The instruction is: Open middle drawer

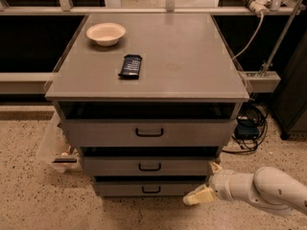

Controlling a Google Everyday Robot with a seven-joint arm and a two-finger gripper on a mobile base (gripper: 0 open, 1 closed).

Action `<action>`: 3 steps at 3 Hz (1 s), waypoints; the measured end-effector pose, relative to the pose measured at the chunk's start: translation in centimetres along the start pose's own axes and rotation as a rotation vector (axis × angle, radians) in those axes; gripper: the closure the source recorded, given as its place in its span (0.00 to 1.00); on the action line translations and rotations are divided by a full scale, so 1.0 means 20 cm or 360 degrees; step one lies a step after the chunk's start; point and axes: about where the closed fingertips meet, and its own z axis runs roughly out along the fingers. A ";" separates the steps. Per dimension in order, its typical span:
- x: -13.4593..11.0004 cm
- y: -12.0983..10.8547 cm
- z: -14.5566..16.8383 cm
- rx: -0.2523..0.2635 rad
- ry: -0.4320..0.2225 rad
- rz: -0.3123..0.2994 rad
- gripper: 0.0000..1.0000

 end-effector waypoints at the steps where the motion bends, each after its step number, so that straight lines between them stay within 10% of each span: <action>1: 0.00 -0.06 0.14 -0.0081 -0.0039 -0.0062 0.00; 3: -0.17 -0.30 0.48 -0.0189 -0.0216 -0.0174 0.00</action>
Offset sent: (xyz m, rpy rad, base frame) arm 0.1246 0.0384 -0.0558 0.1730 -0.1230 0.1460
